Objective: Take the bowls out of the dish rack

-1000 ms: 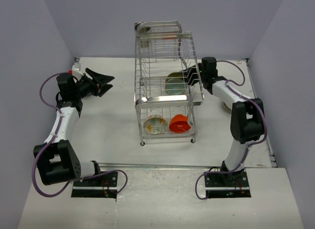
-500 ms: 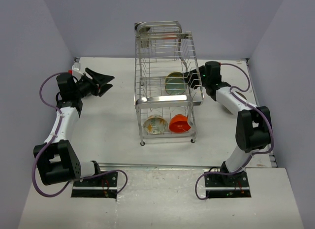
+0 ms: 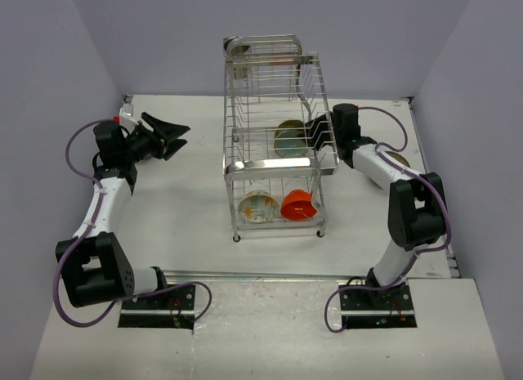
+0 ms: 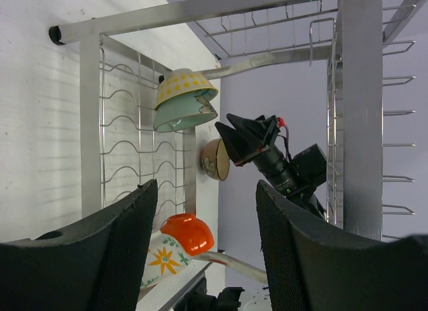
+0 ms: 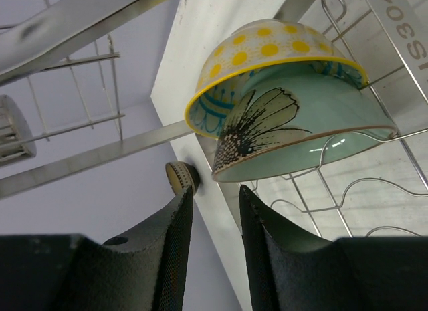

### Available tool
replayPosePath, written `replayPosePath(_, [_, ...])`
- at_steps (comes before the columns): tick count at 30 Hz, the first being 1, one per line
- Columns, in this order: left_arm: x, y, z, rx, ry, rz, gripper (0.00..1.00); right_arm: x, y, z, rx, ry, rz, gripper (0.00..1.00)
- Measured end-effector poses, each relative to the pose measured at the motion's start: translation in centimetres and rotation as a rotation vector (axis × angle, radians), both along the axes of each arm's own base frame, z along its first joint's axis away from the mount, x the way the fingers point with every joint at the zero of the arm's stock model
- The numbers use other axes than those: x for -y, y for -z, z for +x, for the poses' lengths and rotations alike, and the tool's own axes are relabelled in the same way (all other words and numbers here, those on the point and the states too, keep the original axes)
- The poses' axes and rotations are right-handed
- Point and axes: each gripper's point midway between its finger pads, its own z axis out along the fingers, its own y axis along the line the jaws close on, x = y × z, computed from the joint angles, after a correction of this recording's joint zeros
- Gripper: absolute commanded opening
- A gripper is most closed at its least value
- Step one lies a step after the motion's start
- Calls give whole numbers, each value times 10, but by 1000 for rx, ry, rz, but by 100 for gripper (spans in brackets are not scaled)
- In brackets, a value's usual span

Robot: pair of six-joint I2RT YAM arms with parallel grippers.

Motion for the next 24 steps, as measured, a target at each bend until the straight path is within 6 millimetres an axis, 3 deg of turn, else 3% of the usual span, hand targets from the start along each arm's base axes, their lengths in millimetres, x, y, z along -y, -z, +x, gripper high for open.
replayPosePath(6, [0,0,0,1,1,0,62,-2,22,5,-47,4,-6,36])
replayPosePath(11, [1,-1,-1,1,5,-3,62,-4,19,17,-39,10,-2,35])
replayPosePath(17, [1,-1,-1,2,6,-3,62,-17,33,22,-104,-20,-4,34])
replayPosePath(22, [1,-3,-1,11,11,-9,62,-21,33,27,-116,-14,5,29])
replayPosePath(24, [1,-5,-1,13,11,-12,62,-21,33,30,-116,-8,3,23])
